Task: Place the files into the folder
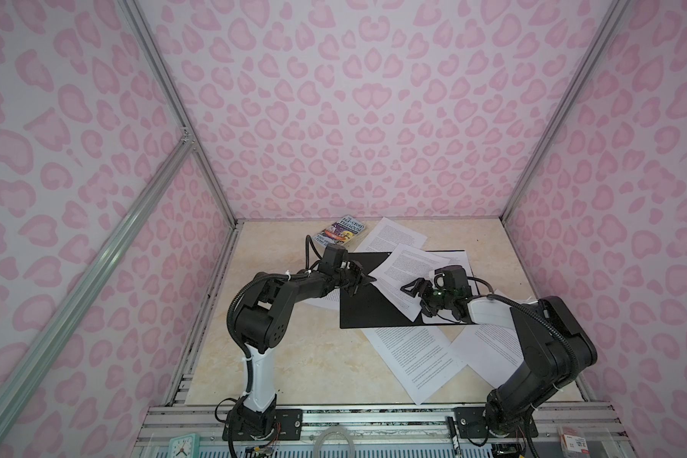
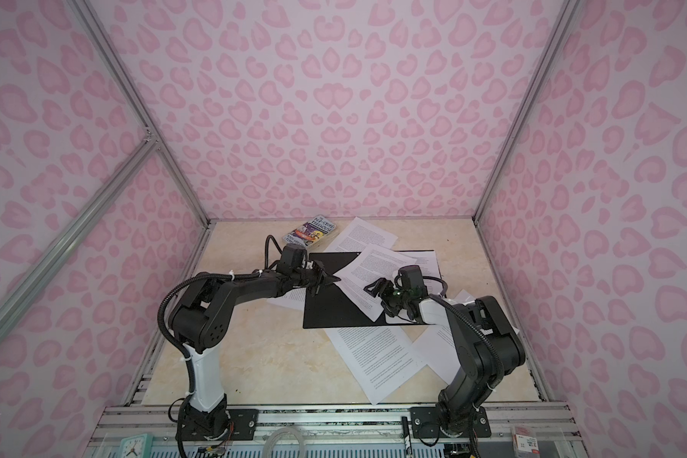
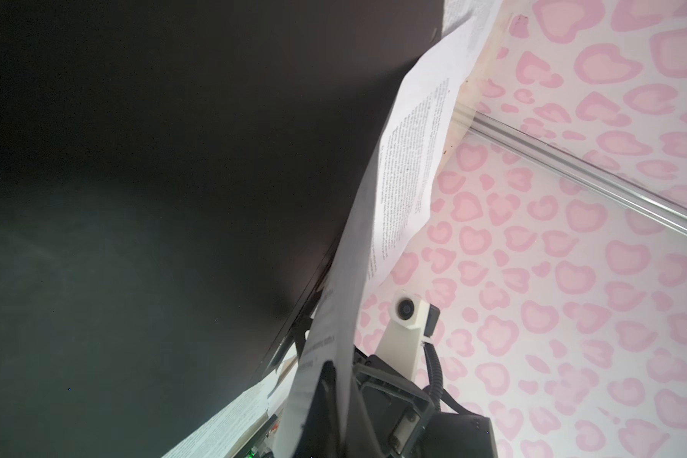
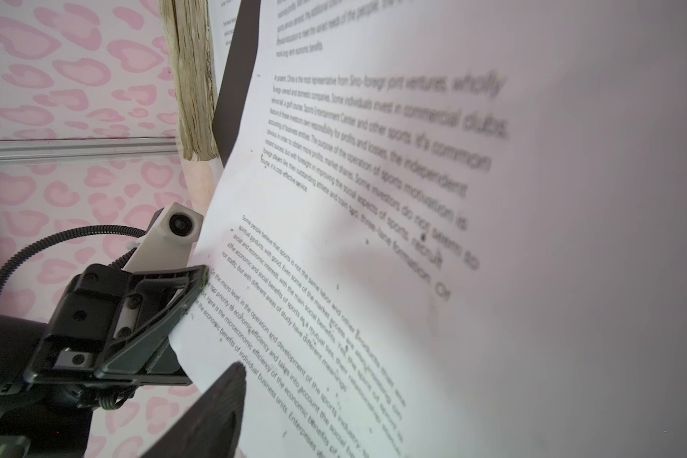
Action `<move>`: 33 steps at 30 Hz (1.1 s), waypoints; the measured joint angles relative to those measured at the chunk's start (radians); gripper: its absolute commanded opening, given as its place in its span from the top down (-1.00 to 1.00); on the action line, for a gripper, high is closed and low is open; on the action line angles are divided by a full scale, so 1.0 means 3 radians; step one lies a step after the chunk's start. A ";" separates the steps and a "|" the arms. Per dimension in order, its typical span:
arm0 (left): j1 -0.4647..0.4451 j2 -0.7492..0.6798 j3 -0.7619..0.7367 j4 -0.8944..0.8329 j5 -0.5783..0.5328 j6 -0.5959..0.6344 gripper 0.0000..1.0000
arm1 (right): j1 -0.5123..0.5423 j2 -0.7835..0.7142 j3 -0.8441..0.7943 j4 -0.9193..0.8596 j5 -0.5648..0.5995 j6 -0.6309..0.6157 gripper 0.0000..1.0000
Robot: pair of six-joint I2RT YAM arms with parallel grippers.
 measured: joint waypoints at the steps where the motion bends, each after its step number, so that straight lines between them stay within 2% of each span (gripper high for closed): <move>1: 0.0000 0.0000 -0.0004 0.0046 0.0005 -0.0023 0.93 | 0.0000 0.0000 -0.0008 0.0046 -0.0011 0.0013 -0.55; 18: -0.0009 -0.0006 -0.0078 0.0192 0.0008 -0.0142 0.93 | -0.0009 -0.0134 -0.0159 0.0435 -0.0092 0.0378 -0.29; 25: -0.0009 -0.0006 -0.0083 0.0198 0.0008 -0.0141 0.94 | -0.0017 -0.0210 -0.0192 0.0467 -0.0090 0.0456 0.13; 27: -0.0009 -0.0006 -0.0089 0.0202 0.0008 -0.0140 0.93 | -0.0017 -0.0234 -0.0211 0.0463 -0.0088 0.0478 0.19; 30: -0.0009 -0.0006 -0.0092 0.0205 0.0009 -0.0128 0.76 | -0.0023 -0.0266 -0.0197 0.0393 -0.0088 0.0465 0.54; 32: -0.0005 -0.0014 -0.0085 0.0209 0.0009 -0.0090 0.63 | -0.0023 -0.0294 -0.0072 0.0146 -0.0093 0.0365 0.83; 33: -0.0006 -0.0018 -0.0071 0.0201 0.0009 -0.0080 0.56 | -0.0023 -0.0320 -0.0005 0.0025 -0.0092 0.0295 0.89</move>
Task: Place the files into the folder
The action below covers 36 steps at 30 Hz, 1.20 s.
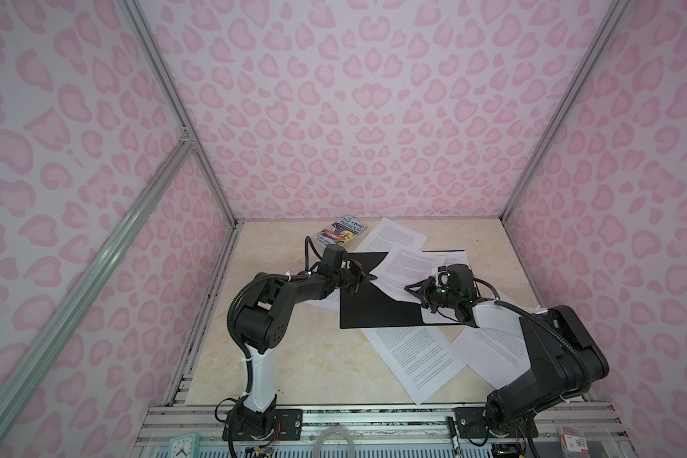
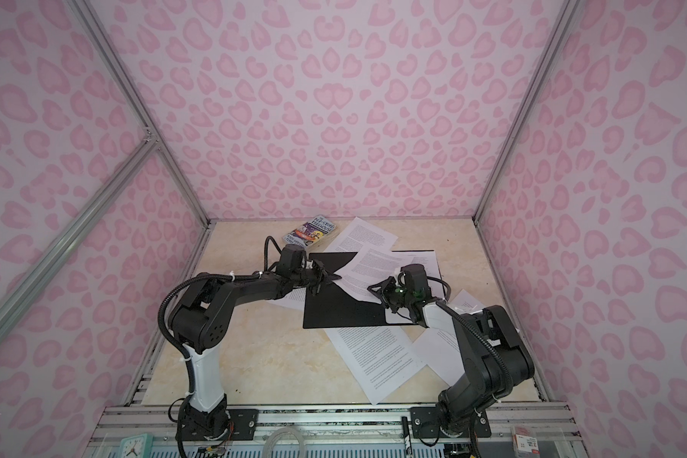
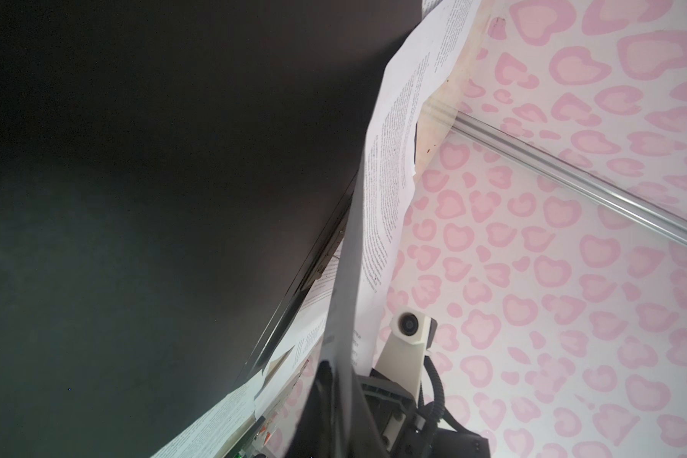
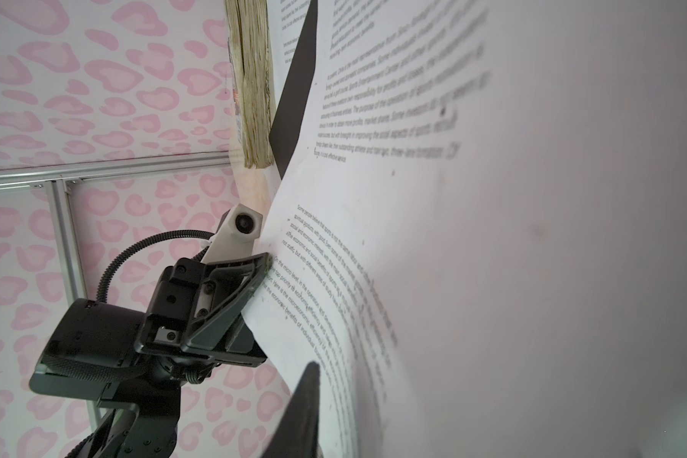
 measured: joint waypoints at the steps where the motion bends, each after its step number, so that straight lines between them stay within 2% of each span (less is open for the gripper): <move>1: 0.0000 -0.0008 0.0020 -0.0008 0.0000 0.0018 0.46 | -0.0003 -0.0046 0.0072 -0.0142 0.0003 -0.0086 0.97; 5: 0.0006 -0.0076 0.0088 -0.0010 0.0017 0.0128 -0.01 | -0.0025 -0.0234 0.0326 -0.0749 0.0051 -0.0446 1.00; 8: 0.0010 -0.0155 0.0090 -0.0036 0.0022 0.0252 -0.20 | -0.0070 -0.0342 0.0493 -0.1225 0.0085 -0.0715 1.00; 14: 0.0042 -0.0467 0.0178 -0.0148 0.0029 0.0617 -0.42 | -0.0264 -0.0448 0.1001 -0.2269 0.0111 -0.1408 1.00; 18: 0.0053 -0.0708 0.0253 -0.0309 0.0024 0.0992 -0.53 | -0.0334 -0.0268 0.1504 -0.2987 0.0254 -0.1996 1.00; 22: 0.0053 -0.0960 0.0259 -0.0675 -0.0005 0.1460 -0.61 | -0.0332 0.0019 0.1812 -0.3635 0.0605 -0.2516 1.00; 25: 0.0053 -0.1155 0.0234 -0.0933 -0.0048 0.1818 -0.63 | -0.0354 0.0117 0.1835 -0.3900 0.1008 -0.2738 1.00; 30: 0.0053 -0.1459 0.0052 -0.1253 -0.0088 0.2394 -0.96 | -0.0413 0.0273 0.1844 -0.4009 0.1652 -0.2873 1.00; 36: 0.0053 -0.1915 -0.0360 -0.1436 -0.0195 0.2956 -0.95 | -0.0519 0.0528 0.1963 -0.4007 0.2183 -0.2903 1.00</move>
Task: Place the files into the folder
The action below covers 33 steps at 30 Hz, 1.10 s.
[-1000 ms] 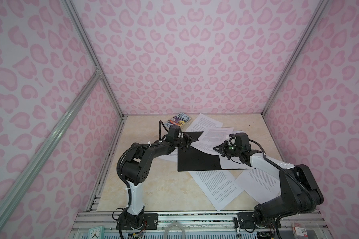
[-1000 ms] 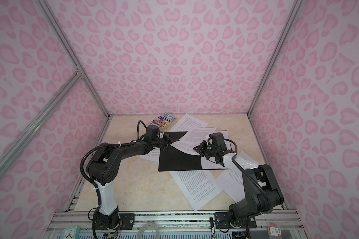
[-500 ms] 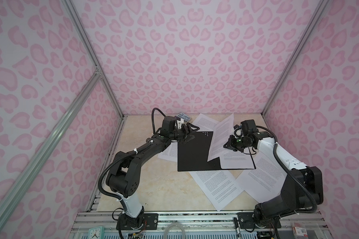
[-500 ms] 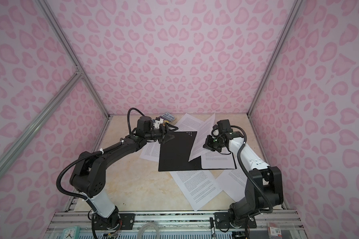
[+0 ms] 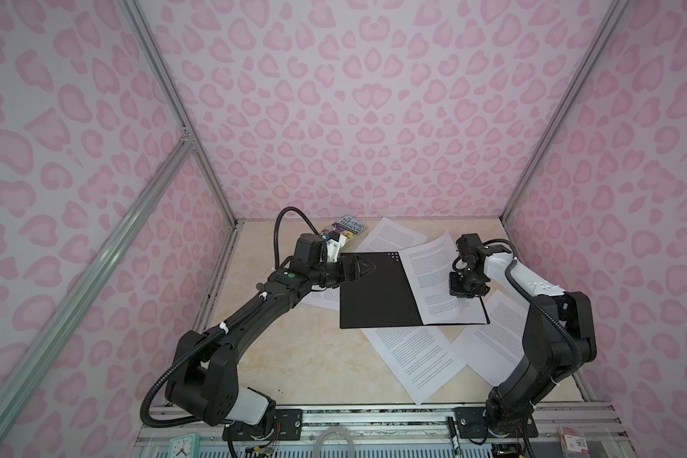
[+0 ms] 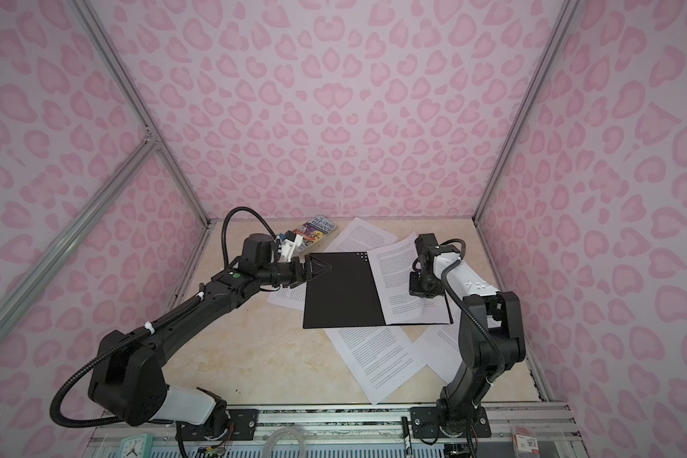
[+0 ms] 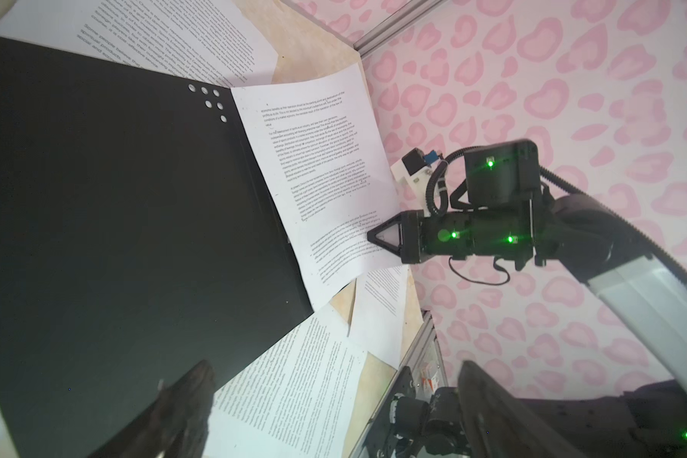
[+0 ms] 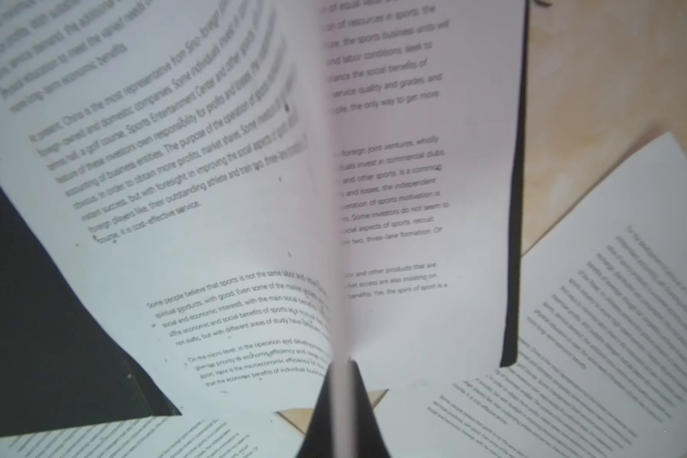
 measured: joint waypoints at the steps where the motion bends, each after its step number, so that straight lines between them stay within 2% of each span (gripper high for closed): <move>1: 0.0000 -0.0065 -0.0081 -0.0008 -0.0033 0.0081 -0.95 | -0.0029 0.0029 0.0020 0.0005 0.0055 0.0005 1.00; 10: 0.0000 -0.0679 -0.0823 0.0084 -0.0224 0.0722 -0.95 | -0.0216 0.0094 0.0078 0.0009 0.0198 -0.0033 1.00; 14: 0.0000 -0.0851 -0.1077 0.0278 -0.0268 0.0844 -0.95 | -0.0200 0.0107 0.0055 0.0013 0.0140 -0.0121 1.00; 21: -0.0003 -0.1236 -0.1087 0.0483 -0.0270 0.1062 -0.95 | -0.0130 0.0023 -0.0004 0.0020 0.0045 -0.0326 1.00; 33: -0.0003 -0.1303 -0.1048 0.0388 -0.0266 0.1317 -0.95 | 0.0003 -0.0161 -0.0228 0.0121 0.0022 -0.0715 1.00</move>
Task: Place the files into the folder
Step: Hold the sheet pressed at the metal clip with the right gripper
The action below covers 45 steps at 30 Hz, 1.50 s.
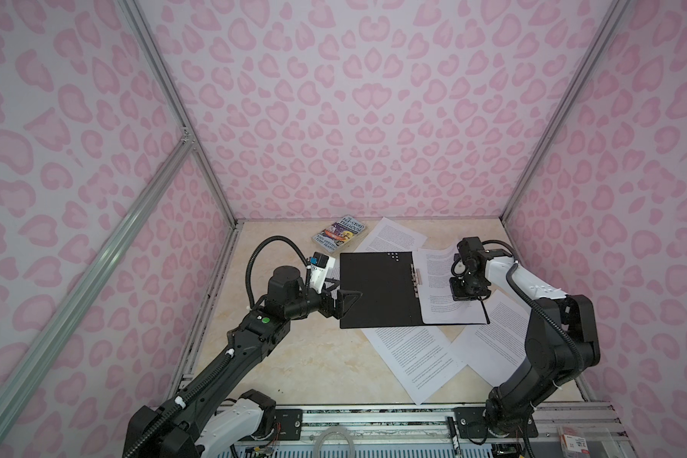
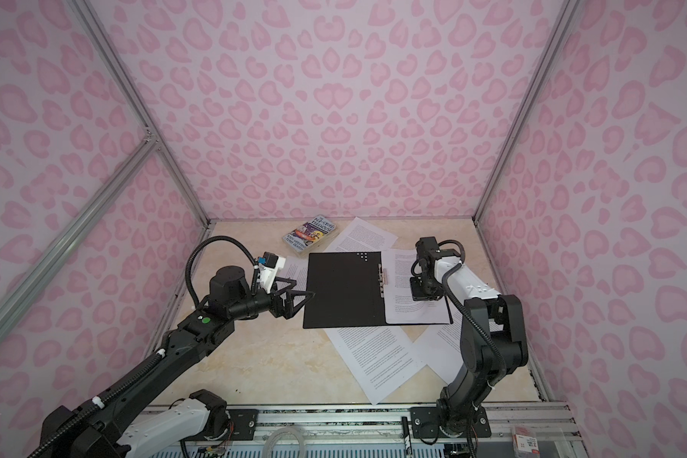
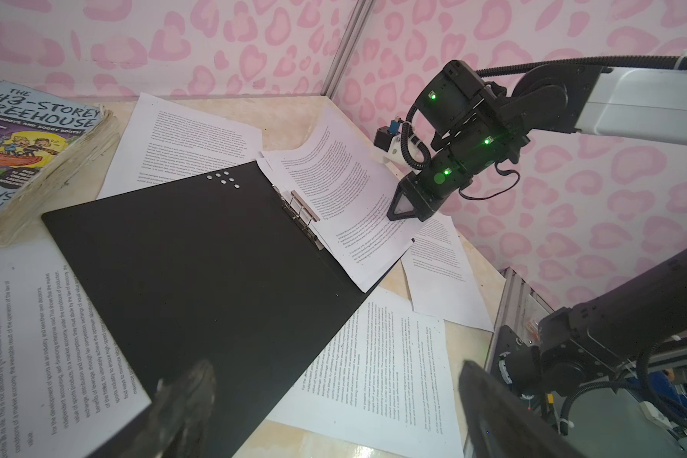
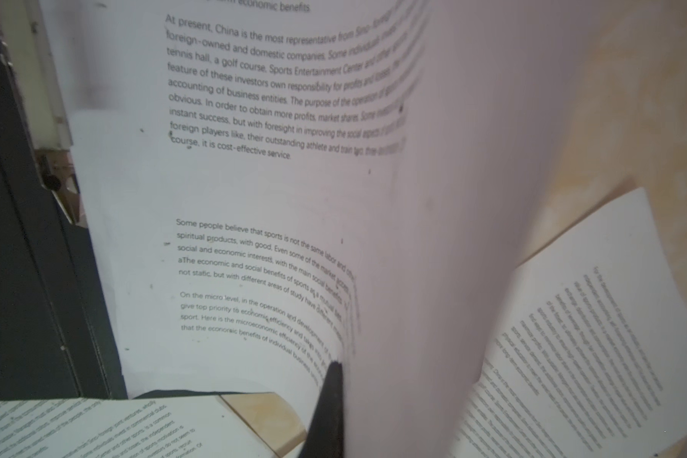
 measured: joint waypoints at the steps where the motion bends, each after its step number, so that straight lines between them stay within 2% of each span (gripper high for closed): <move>1: 0.0000 -0.0006 0.0001 -0.0010 0.0003 0.0009 -0.95 | 0.0000 -0.0006 -0.0011 0.0018 0.0000 -0.0024 1.00; 9: 0.0000 -0.0003 0.0001 -0.0031 0.0022 0.0061 -0.95 | 0.0019 0.0019 -0.0106 0.0085 -0.0001 -0.0154 1.00; 31: 0.0000 0.0130 0.0043 -0.0034 0.0047 0.0060 -0.95 | 0.0041 0.0052 -0.0149 0.0137 -0.0024 -0.0181 1.00; 45: 0.0003 0.0178 0.0069 -0.0037 0.0052 0.0058 -0.95 | 0.0015 0.0032 -0.0219 0.0107 0.0098 -0.0220 1.00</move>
